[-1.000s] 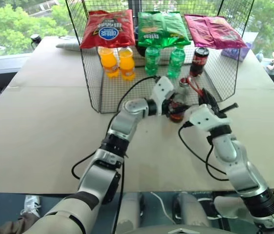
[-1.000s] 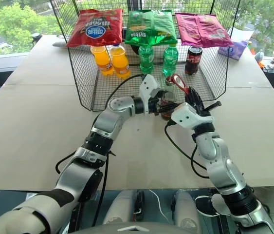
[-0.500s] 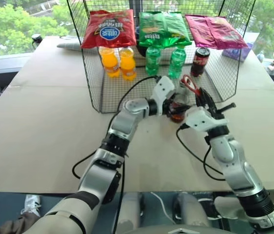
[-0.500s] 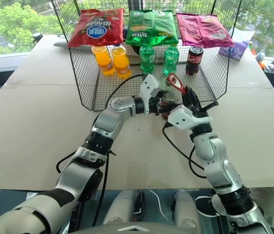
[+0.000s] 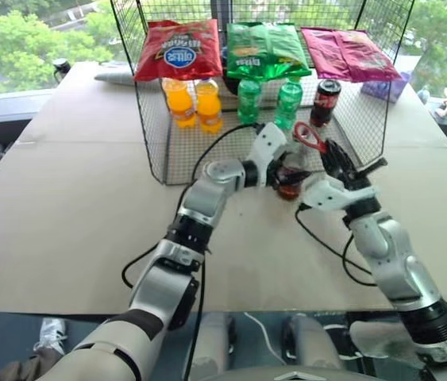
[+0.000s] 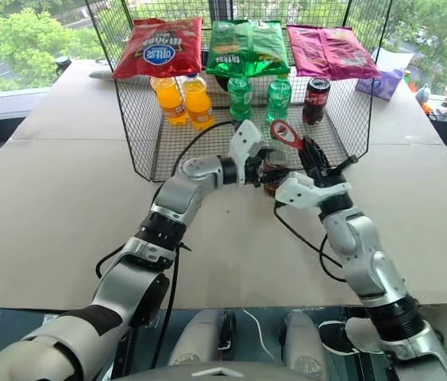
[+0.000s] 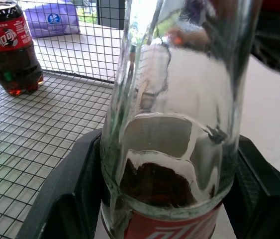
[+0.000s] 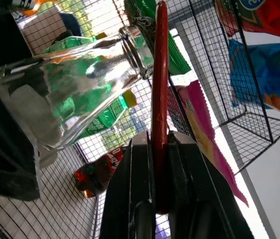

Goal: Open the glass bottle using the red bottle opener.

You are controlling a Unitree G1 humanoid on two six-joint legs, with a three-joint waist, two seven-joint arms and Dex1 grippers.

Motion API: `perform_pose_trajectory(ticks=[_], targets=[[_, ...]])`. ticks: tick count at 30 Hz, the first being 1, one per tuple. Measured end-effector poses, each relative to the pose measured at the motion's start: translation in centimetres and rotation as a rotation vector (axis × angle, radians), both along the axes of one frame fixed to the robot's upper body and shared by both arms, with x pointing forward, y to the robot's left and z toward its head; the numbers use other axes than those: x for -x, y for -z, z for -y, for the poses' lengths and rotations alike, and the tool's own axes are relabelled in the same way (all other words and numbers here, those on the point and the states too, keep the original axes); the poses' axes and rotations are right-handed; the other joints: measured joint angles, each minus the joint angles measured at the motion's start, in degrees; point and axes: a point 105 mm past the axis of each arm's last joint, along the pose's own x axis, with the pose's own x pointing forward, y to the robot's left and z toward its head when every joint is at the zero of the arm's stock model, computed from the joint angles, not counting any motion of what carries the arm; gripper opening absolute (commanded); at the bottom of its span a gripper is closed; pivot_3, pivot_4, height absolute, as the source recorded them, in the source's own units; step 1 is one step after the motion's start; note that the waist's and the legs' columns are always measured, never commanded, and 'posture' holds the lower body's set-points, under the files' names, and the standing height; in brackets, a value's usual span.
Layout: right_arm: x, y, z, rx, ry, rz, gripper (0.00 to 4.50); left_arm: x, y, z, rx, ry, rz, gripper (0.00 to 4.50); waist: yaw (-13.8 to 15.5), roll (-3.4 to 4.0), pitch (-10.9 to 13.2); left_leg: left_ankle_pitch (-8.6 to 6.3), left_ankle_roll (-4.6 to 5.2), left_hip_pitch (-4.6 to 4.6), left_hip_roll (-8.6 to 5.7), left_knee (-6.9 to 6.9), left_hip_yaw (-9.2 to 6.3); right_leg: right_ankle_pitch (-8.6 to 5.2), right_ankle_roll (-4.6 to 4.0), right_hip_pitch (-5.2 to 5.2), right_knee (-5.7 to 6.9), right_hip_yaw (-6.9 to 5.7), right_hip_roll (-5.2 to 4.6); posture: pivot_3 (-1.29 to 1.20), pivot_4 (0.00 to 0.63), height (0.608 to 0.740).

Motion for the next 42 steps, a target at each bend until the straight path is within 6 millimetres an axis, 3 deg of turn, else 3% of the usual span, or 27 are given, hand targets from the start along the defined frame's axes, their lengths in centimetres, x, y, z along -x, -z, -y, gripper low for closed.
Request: perform_pose_trajectory(ticks=[7, 16, 27, 35, 42], targets=[[0.9, -2.0, 1.7, 0.206, -0.042, -0.047, 0.0, 0.3, 0.1, 0.5, -0.03, 0.033, 0.018, 2.57, 0.1, 0.01, 0.0, -0.01, 0.02, 0.0, -0.03, -0.04, 0.0, -0.03, 0.03, 0.01, -0.06, 0.01, -0.03, 0.0, 0.15, 0.74], [0.7, -3.9, 2.2, 0.295, -0.077, -0.099, 0.0, 0.4, 0.0, 0.6, -0.035, 0.041, 0.028, 2.57, 0.1, 0.02, 0.0, -0.02, 0.03, -0.02, -0.03, -0.06, 0.01, -0.03, 0.02, 0.0, -0.09, 0.01, -0.03, 0.0, 0.15, 0.74], [0.8, -3.7, 1.6, 0.149, -0.091, -0.195, 0.0, 0.5, -0.1, 0.5, -0.029, 0.048, 0.029, 2.57, 0.1, 0.03, 0.0, -0.02, 0.03, -0.09, -0.02, -0.07, 0.01, 0.06, -0.12, -0.07, -0.12, 0.0, -0.03, 0.0, 0.15, 0.74], [1.3, -4.1, 1.4, 0.146, -0.081, -0.182, 0.0, 0.5, -0.1, 0.6, -0.016, 0.05, 0.024, 2.57, 0.1, 0.03, 0.1, -0.02, 0.03, -0.13, -0.02, -0.08, 0.02, 0.05, -0.11, -0.12, -0.12, 0.0, -0.02, 0.0, 0.15, 0.74], [1.5, -4.6, 1.6, -0.013, -0.068, -0.209, 0.0, 0.6, 0.0, 0.7, -0.004, 0.053, 0.017, 2.57, 0.0, 0.03, 0.1, -0.02, 0.03, -0.14, -0.02, -0.08, 0.02, 0.07, -0.11, -0.14, -0.11, 0.0, -0.02, 0.0, 0.15, 0.74]])
